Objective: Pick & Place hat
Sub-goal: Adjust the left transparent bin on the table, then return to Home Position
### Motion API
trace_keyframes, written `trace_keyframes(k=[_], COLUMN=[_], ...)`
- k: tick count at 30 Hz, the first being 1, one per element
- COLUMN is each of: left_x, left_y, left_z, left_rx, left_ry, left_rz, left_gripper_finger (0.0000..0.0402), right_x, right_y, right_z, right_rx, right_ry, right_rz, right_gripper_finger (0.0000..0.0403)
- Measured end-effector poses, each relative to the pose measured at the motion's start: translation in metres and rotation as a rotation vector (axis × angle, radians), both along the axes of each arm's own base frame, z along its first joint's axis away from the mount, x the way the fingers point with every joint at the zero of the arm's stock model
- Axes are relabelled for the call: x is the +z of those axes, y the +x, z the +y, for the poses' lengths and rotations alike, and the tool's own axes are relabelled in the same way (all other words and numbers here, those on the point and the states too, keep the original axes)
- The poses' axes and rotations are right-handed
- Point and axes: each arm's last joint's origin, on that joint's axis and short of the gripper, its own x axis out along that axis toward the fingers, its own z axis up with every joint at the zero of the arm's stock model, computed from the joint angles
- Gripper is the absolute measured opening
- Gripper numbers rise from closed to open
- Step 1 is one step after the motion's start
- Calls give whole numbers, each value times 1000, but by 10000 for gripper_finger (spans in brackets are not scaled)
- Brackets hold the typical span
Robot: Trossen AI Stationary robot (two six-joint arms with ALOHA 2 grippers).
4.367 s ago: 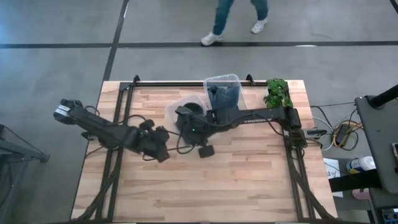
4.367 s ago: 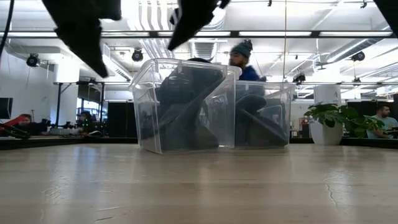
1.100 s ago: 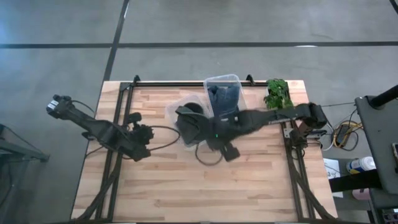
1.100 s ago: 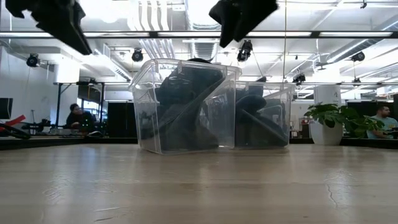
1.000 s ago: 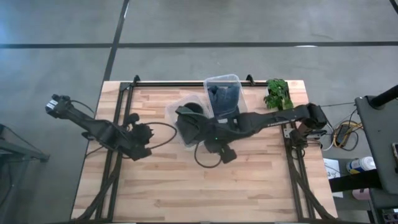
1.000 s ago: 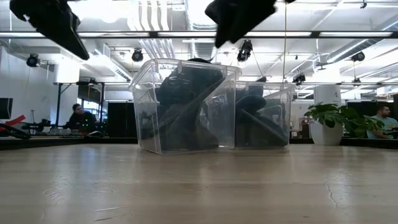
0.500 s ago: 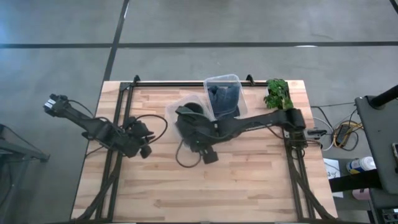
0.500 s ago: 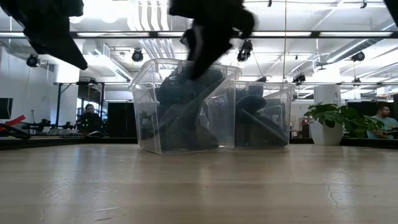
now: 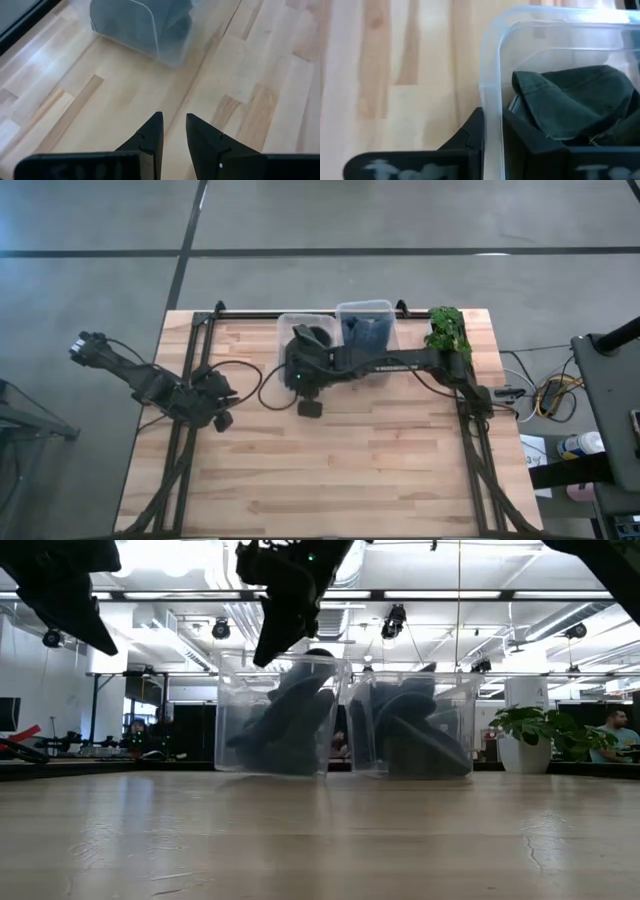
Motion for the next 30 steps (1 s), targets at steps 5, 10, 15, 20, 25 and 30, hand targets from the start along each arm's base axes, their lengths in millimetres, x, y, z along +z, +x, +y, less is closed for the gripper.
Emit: trace_keyframes(k=[5,10,15,20,25,30], left_x=[-2,-6,-7,-4,7,38], left_y=[-7,-10,-9,2,10,3], left_z=[4,7,6,1,-4,-1], left_rx=[-6,9,17,-19,-102,-90], left_ry=[22,43,49,29,52,-44], left_rz=[-8,-25,-45,-145,-212,-346], left_gripper_finger=[78,78,78,78,78,78], right_x=[-3,-3,2,20,56,91], right_y=[-2,-8,-11,-20,-44,-86], right_z=[-23,-34,-30,-14,11,27], right_rx=[-95,-103,-57,34,129,126], right_ry=[4,-62,-68,-72,-63,-26], right_rz=[12,63,91,138,111,21], right_gripper_finger=[55,93,109,131,157,163])
